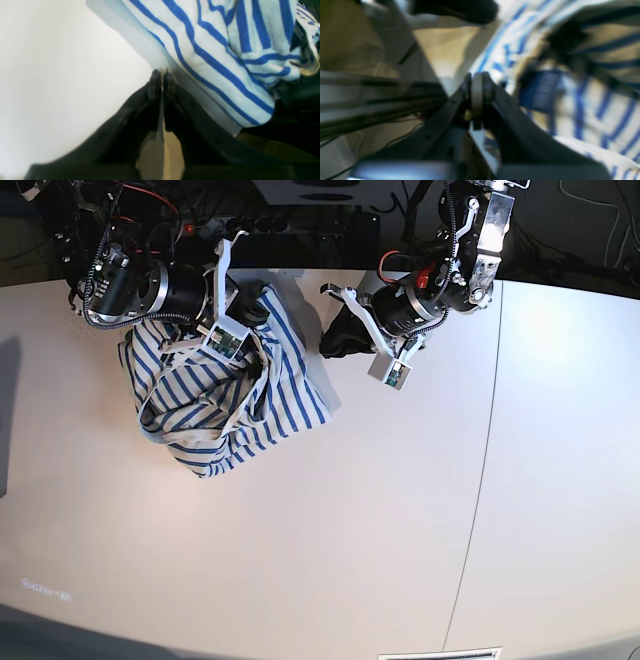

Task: Fold the T-shirt properly
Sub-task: 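Release the right gripper and pull it away from the bundle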

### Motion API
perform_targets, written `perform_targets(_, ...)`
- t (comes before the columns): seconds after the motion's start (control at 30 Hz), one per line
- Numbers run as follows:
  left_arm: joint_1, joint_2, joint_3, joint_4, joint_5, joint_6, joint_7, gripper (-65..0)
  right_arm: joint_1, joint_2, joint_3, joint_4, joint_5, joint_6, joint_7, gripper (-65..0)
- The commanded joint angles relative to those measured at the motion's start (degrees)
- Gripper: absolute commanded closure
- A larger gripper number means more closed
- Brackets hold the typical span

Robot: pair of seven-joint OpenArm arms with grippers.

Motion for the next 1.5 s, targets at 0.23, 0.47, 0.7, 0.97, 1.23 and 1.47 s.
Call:
perform_targets(0.23,2.03,-0.59,0.15,-0.74,-3.50,-3.85,8.20,-7.1,3.13,0.63,6.08,1.40,2.36,-1.42,2.93,0.0)
perform_targets(0.47,2.69,-0.50,0.15,-0.72,-8.07,-5.99,12.57,-7.0,5.95,0.61,6.12,0.70,-0.04,-1.44,3.91,0.0)
perform_targets(0.7,2.71,-0.50,0.15,-0.72,-8.28,-6.88,13.92,-7.0,8.44,0.59,6.12,-3.23,-1.25,-1.46,5.86,0.0)
perform_targets(0.97,2.75,-2.05,0.13,-0.72,-8.50,-6.84,14.29,-6.9,14.75,0.61,6.12,-10.27,-1.20,-1.46,5.79,0.0)
perform_targets(1.23,3.74,-6.43,0.13,2.99,-9.70,-6.91,13.73,-3.9,25.00,0.66,6.12,-20.52,-1.25,-1.46,5.11,0.0)
perform_targets(1.47,4.20,-7.02,-0.35,7.65,-9.25,-7.06,13.49,-3.9,28.50,3.41,7.54,-26.49,-1.20,-1.49,2.05,0.0)
